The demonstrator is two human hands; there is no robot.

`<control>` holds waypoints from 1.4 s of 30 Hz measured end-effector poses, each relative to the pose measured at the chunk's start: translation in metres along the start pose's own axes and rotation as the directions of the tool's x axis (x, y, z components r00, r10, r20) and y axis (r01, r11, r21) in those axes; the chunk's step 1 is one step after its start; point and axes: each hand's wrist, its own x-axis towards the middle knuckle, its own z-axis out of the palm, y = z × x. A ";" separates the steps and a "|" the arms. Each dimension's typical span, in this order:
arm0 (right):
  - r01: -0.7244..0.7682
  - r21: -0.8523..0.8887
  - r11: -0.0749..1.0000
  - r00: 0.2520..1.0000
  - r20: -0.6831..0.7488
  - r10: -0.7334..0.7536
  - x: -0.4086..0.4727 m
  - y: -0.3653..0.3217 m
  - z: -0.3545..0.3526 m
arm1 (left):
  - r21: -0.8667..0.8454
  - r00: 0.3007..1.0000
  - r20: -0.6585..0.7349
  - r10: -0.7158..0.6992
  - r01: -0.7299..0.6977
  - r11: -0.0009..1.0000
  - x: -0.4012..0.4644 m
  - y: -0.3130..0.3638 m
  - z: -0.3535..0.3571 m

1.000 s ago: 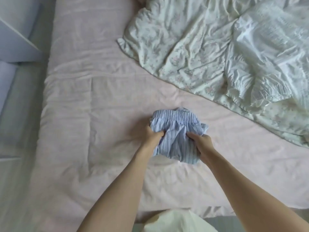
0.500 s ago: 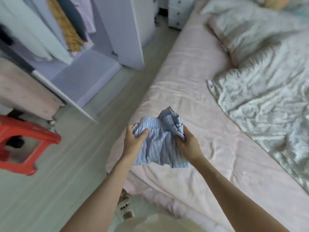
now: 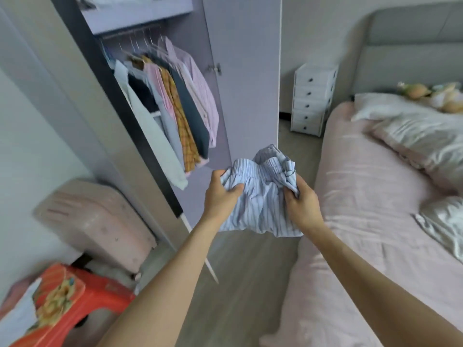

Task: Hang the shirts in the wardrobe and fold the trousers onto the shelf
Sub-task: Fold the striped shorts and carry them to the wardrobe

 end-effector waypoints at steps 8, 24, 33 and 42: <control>0.244 0.062 0.968 0.950 -0.215 -0.226 0.172 -0.096 0.045 | -0.200 0.947 -0.174 0.269 -0.301 0.932 0.157 0.097 -0.021; 0.594 0.539 0.597 0.725 -0.037 -0.688 0.611 -0.291 0.204 | 0.137 0.688 -0.435 0.581 -0.587 0.798 0.570 0.238 -0.160; 0.331 0.782 0.528 0.769 0.101 -0.631 0.731 -0.399 0.345 | 0.319 0.488 -0.711 0.506 -0.417 0.851 0.713 0.239 -0.305; 0.473 0.331 0.817 0.802 0.221 -0.554 0.876 -0.438 0.504 | 0.686 0.699 -0.684 0.208 0.520 0.509 0.859 0.163 -0.409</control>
